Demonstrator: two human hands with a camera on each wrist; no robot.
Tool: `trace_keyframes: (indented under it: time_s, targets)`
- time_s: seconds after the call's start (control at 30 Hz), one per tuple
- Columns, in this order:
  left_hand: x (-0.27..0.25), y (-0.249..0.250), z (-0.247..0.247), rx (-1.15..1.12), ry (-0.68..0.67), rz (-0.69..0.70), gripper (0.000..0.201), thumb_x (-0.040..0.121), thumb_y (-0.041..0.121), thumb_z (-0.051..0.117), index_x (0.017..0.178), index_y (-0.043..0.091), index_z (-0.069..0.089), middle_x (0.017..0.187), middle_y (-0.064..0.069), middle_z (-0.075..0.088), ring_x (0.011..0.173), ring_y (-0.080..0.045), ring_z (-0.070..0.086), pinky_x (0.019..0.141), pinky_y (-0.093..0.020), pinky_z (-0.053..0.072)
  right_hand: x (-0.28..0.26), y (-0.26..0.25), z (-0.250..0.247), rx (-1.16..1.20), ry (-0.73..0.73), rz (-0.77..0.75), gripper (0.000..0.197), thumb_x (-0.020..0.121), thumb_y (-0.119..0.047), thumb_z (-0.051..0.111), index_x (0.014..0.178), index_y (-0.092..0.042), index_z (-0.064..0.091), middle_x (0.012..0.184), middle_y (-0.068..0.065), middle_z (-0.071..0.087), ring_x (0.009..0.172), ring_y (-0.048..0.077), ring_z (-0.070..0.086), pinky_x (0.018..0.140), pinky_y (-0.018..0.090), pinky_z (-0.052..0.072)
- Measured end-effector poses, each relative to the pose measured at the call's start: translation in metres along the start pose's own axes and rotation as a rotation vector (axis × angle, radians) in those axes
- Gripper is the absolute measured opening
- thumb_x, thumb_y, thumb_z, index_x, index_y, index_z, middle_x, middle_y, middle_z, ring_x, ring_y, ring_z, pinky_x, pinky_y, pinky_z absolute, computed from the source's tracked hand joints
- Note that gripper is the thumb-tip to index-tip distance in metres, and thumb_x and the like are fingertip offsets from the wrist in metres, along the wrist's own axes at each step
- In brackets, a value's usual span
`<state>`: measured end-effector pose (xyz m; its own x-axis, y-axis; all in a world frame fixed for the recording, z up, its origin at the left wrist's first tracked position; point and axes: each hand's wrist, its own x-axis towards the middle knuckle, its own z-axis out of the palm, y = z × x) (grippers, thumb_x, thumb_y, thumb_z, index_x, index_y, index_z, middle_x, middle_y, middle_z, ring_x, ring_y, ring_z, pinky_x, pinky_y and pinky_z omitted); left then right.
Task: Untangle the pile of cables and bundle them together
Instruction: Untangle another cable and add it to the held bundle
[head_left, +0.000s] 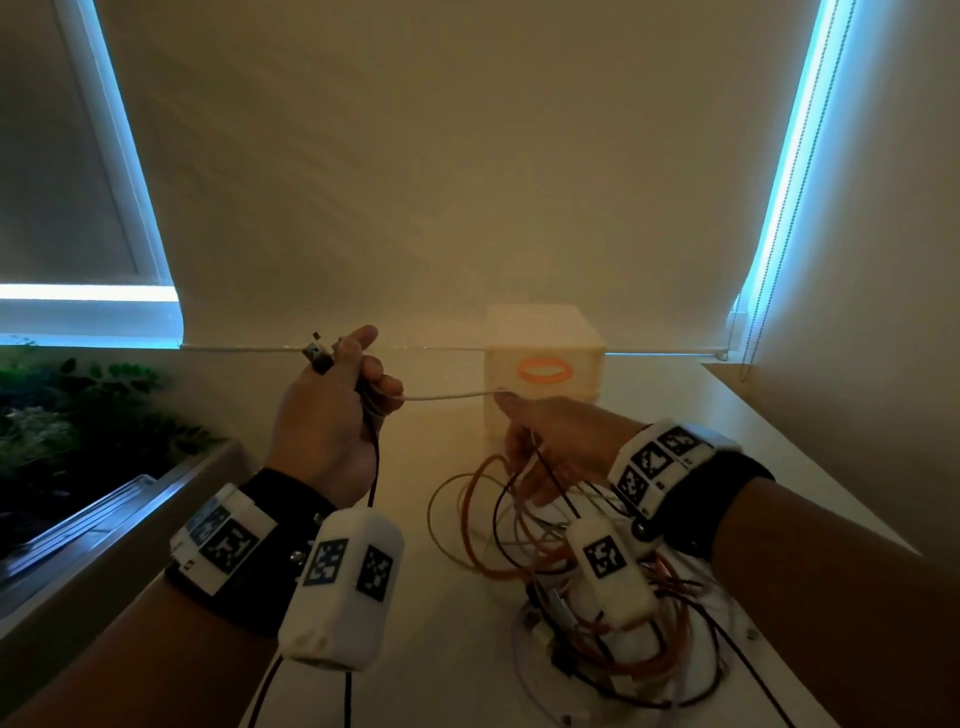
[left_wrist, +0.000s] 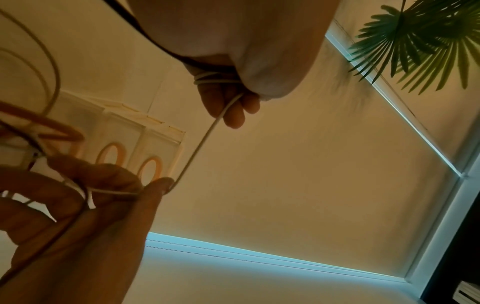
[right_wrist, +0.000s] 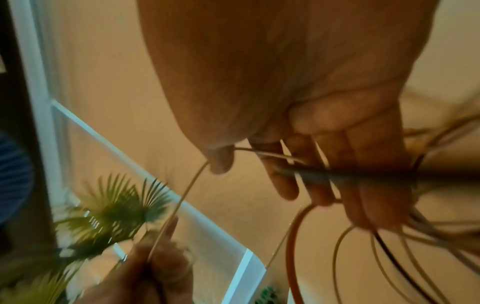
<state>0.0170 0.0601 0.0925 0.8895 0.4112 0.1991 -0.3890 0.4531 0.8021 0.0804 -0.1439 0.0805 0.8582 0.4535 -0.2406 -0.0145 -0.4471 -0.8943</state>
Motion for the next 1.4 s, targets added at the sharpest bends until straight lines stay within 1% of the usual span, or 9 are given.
trace_keyframes:
  time_s: [0.1,0.3,0.4,0.47,0.63,0.73,0.87,1.0,1.4]
  targets:
    - [0.0,0.003,-0.004,0.007,0.007,0.006,0.027,0.111,0.027,0.04,0.116,0.013,0.063,0.063,0.006,0.054,0.051,-0.006,0.055,0.055,-0.02,0.049,0.008,0.01,-0.006,-0.093,0.103,-0.073,0.072,0.082,-0.075,0.051,0.093,-0.006,0.066,0.093,0.01,0.067,0.088,0.034,0.072,0.081,0.047,0.061]
    - [-0.002,0.001,-0.005,0.022,0.027,0.003,0.028,0.11,0.028,0.041,0.117,0.013,0.064,0.064,0.006,0.054,0.052,-0.007,0.054,0.055,-0.019,0.049,0.013,0.011,-0.007,-0.417,0.33,-0.319,0.025,0.096,-0.038,0.057,0.093,-0.02,0.075,0.079,0.003,0.072,0.077,0.02,0.071,0.078,0.038,0.06]
    - [-0.003,-0.002,-0.006,0.007,0.04,-0.012,0.027,0.11,0.026,0.042,0.118,0.011,0.064,0.067,0.003,0.053,0.051,-0.006,0.054,0.055,-0.019,0.048,0.011,-0.008,-0.014,0.053,0.441,-0.529,0.014,0.092,-0.028,0.067,0.089,-0.017,0.076,0.069,0.007,0.07,0.062,0.02,0.069,0.067,0.037,0.059]
    - [-0.002,-0.004,-0.007,-0.007,0.04,-0.032,0.027,0.11,0.026,0.042,0.119,0.011,0.063,0.069,0.003,0.053,0.051,-0.007,0.054,0.054,-0.019,0.048,0.007,-0.017,-0.018,0.346,0.376,-0.51,0.011,0.09,-0.018,0.07,0.088,-0.007,0.073,0.071,0.011,0.068,0.063,0.024,0.065,0.061,0.034,0.055]
    - [0.0,-0.002,-0.008,-0.02,0.029,-0.024,0.027,0.11,0.026,0.042,0.117,0.012,0.063,0.067,0.004,0.054,0.051,-0.007,0.054,0.054,-0.019,0.049,0.003,0.0,-0.01,-0.379,0.157,0.01,0.03,0.098,-0.034,0.056,0.104,-0.005,0.062,0.076,0.008,0.064,0.066,0.023,0.062,0.066,0.038,0.057]
    - [-0.002,-0.004,-0.008,0.006,0.018,-0.033,0.027,0.11,0.026,0.042,0.118,0.012,0.064,0.066,0.004,0.053,0.051,-0.007,0.052,0.054,-0.02,0.047,0.005,0.005,-0.007,-0.096,0.11,0.096,0.05,0.101,-0.047,0.045,0.112,-0.001,0.059,0.08,0.016,0.068,0.071,0.031,0.068,0.072,0.043,0.061]
    - [-0.005,-0.007,-0.003,0.113,-0.046,-0.048,0.03,0.111,0.026,0.04,0.123,0.01,0.063,0.066,0.004,0.048,0.052,-0.008,0.041,0.056,-0.024,0.037,0.012,0.005,-0.003,0.037,0.026,0.052,0.066,0.097,-0.06,0.04,0.103,0.001,0.068,0.085,0.019,0.07,0.079,0.035,0.069,0.086,0.052,0.057]
    - [-0.009,-0.012,0.003,0.275,-0.139,-0.07,0.032,0.111,0.025,0.038,0.124,0.008,0.063,0.067,0.003,0.046,0.053,-0.01,0.036,0.054,-0.027,0.032,0.01,0.003,0.002,-0.01,0.041,-0.068,0.039,0.102,-0.031,0.047,0.099,0.001,0.068,0.087,0.018,0.069,0.079,0.031,0.067,0.09,0.053,0.056]
    - [-0.011,-0.028,0.01,0.533,-0.3,-0.209,0.037,0.111,0.027,0.037,0.12,0.004,0.065,0.064,0.004,0.039,0.052,-0.01,0.03,0.051,-0.026,0.027,0.006,0.009,0.003,-0.227,0.259,-0.388,0.004,0.088,-0.017,0.071,0.084,-0.016,0.072,0.074,0.006,0.075,0.065,0.02,0.073,0.062,0.03,0.058]
